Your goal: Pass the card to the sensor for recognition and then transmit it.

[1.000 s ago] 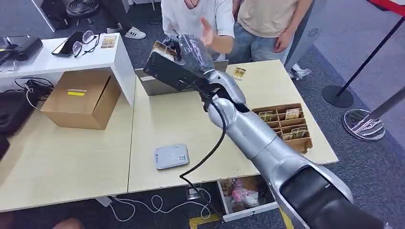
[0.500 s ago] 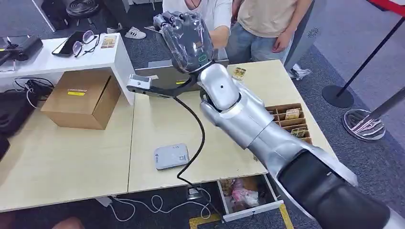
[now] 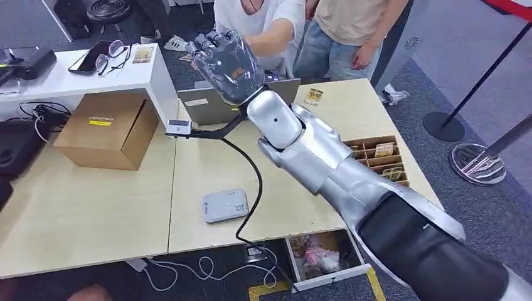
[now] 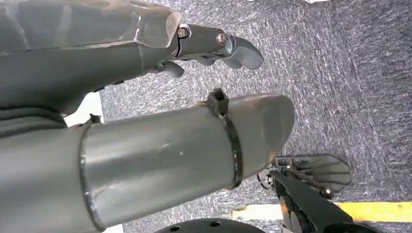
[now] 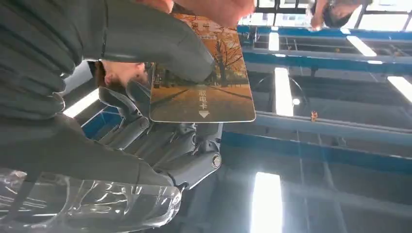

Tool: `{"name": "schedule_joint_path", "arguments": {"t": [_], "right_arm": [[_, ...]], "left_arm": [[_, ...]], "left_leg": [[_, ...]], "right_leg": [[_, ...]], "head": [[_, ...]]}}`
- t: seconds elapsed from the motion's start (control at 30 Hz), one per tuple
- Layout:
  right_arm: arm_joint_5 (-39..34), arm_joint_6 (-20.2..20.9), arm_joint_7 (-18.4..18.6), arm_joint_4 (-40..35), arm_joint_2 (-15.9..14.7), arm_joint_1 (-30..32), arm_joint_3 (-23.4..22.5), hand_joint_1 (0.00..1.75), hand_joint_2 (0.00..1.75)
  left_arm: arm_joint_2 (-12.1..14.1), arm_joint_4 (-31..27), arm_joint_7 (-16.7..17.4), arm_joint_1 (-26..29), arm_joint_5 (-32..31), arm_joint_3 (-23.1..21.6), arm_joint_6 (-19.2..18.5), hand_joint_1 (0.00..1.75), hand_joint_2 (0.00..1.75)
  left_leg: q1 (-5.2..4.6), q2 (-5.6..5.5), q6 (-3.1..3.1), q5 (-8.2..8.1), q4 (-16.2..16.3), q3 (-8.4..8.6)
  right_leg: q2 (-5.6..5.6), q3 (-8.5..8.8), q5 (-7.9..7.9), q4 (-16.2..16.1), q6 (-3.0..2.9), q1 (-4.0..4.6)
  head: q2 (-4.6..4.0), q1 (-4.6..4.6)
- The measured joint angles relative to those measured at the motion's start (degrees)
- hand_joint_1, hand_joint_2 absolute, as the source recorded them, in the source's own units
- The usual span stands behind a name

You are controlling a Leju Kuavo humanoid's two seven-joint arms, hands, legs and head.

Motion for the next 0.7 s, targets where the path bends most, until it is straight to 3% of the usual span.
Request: {"name": "schedule_joint_path", "arguments": {"t": [0.23, 0.4, 0.43, 0.7], "right_arm": [[0.81, 5.49, 2.60, 3.43, 1.27, -0.37, 0.50, 1.75, 1.75], [1.55, 5.97, 3.76, 5.33, 1.25, -0.74, 0.50, 1.75, 1.75], [1.66, 5.97, 3.95, 5.70, 1.25, -0.82, 0.50, 0.02, 1.75], [2.56, 6.49, 5.53, 7.45, 1.07, -1.15, 0.46, 0.00, 1.75]], "left_arm": [[0.28, 0.00, 0.48, 0.00, 0.00, 0.02, -0.46, 0.00, 0.00], [0.46, 0.00, 0.35, 0.00, -0.04, 0.02, -0.66, 0.00, 0.00], [0.46, 0.00, 0.35, 0.00, -0.07, 0.02, -0.72, 0.00, 0.00], [0.52, 0.00, 0.37, -0.01, -0.15, 0.02, -1.18, 0.00, 0.00]], "left_leg": [[0.00, -0.01, 0.00, 0.00, 0.00, 0.00], [0.00, -0.01, 0.00, 0.00, 0.00, 0.01], [-0.01, -0.01, 0.00, 0.00, 0.00, 0.01], [-0.01, 0.00, 0.00, 0.00, 0.01, 0.02]], "right_leg": [[0.00, 0.00, 0.00, 0.00, 0.00, 0.00], [0.00, 0.00, 0.00, 0.00, 0.00, 0.00], [0.00, 0.00, 0.00, 0.00, 0.00, 0.00], [0.01, -0.01, 0.00, 0.00, 0.00, 0.00]], "head": [[0.00, -0.02], [0.00, -0.02], [0.00, 0.00], [0.00, 0.00]]}}
